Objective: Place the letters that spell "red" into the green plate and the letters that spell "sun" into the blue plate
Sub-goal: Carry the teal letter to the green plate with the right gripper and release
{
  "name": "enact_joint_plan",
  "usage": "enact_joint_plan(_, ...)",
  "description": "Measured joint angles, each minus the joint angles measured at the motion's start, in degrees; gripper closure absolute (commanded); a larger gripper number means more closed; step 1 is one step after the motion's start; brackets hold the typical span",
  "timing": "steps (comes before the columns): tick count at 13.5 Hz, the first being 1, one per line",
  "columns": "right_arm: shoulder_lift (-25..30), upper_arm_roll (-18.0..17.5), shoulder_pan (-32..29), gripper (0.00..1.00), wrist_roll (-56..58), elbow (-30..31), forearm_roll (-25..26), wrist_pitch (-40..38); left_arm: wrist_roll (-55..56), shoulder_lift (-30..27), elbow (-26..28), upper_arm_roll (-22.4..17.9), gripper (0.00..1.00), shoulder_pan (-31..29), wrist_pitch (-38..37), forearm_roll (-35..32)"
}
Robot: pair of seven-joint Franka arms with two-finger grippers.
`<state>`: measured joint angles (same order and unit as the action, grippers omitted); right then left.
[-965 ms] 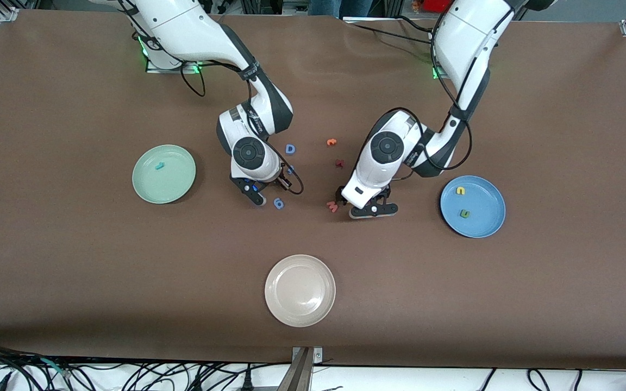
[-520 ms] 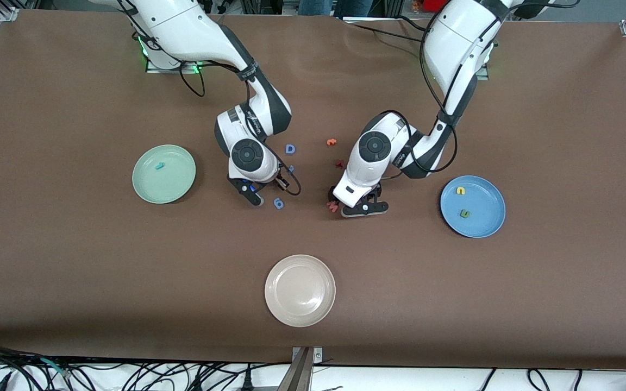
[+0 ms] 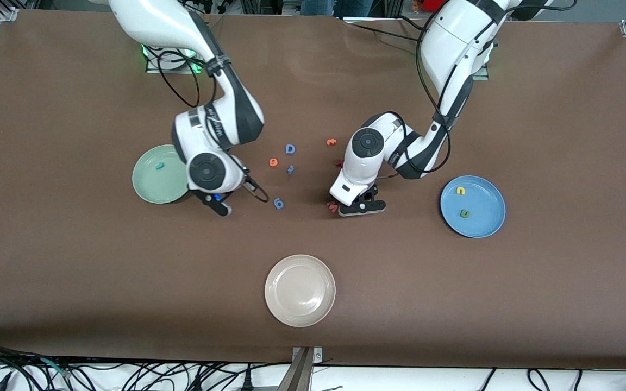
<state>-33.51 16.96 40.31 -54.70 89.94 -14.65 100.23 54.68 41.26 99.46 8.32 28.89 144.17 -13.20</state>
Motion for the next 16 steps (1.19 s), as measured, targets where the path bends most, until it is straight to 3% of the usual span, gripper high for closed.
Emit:
enact_joint_plan(4, 0.6, 9.1, -0.3, 0.87, 16.7, 0.8, 0.0, -7.1, 0.8, -0.1, -0.3, -0.1, 1.0, -0.3, 0.0, -0.6)
enact_joint_plan(8, 0.5, 16.2, -0.7, 0.87, 31.4, 6.9, 0.0, -6.5, 0.8, -0.2, -0.4, -0.3, 1.0, -0.9, -0.1, -0.6)
enact_joint_plan(10, 0.5, 16.7, -0.8, 0.87, 34.2, 11.2, -0.1, -3.4, 0.9, -0.2, -0.4, -0.2, 0.49, -0.9, -0.1, -0.6)
enact_joint_plan(11, 0.4, 16.7, -0.8, 0.87, 35.3, 13.7, -0.2, -0.9, 0.9, -0.4, -0.4, -0.2, 0.34, -0.9, -0.1, -0.6)
enact_joint_plan(13, 0.5, 16.6, -0.6, 0.86, 36.8, 19.3, -0.8, 5.9, 0.9, -1.1, 0.1, 0.0, 0.26, -0.9, -0.2, -0.6)
enact_joint_plan(16, 0.5, 16.4, -0.4, 0.81, 37.9, 24.1, -2.1, 11.2, 1.5, -1.9, 1.0, 1.1, 0.22, -0.9, -0.2, -0.6)
